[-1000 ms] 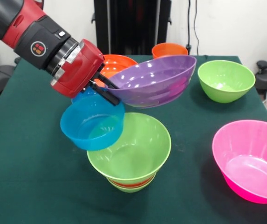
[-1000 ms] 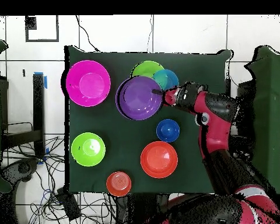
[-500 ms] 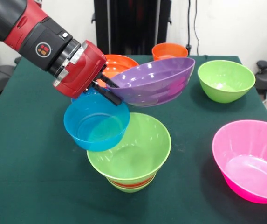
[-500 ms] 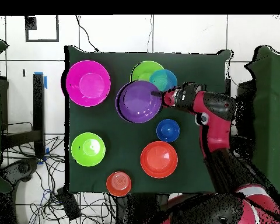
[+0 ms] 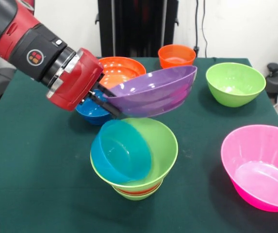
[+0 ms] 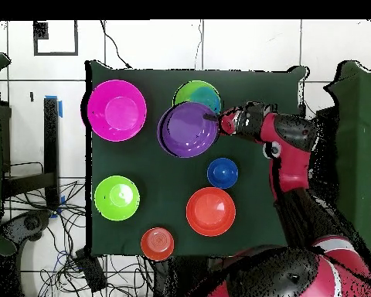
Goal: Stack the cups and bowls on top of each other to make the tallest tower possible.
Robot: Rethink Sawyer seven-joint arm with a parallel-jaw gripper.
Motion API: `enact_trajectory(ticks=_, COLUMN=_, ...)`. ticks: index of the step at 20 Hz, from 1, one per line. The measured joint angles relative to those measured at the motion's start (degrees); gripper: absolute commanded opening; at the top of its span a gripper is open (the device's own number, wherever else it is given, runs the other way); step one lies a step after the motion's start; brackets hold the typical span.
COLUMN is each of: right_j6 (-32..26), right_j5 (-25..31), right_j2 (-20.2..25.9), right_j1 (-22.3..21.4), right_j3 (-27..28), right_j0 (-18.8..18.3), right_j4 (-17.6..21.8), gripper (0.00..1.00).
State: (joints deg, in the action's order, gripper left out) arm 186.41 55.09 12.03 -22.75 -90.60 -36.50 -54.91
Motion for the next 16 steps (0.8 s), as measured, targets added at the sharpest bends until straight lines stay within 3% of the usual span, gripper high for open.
enact_trajectory(ticks=8, right_j6=0.31, right_j5=2.69, right_j2=-0.08, right_j1=2.91, right_j3=7.21, right_j0=1.14, right_j4=0.39, gripper=0.00)
enact_trajectory(ticks=16, right_j6=4.58, right_j5=4.11, right_j2=-0.42, right_j1=6.12, right_j3=15.12, right_j0=3.62, right_j4=0.64, gripper=0.00)
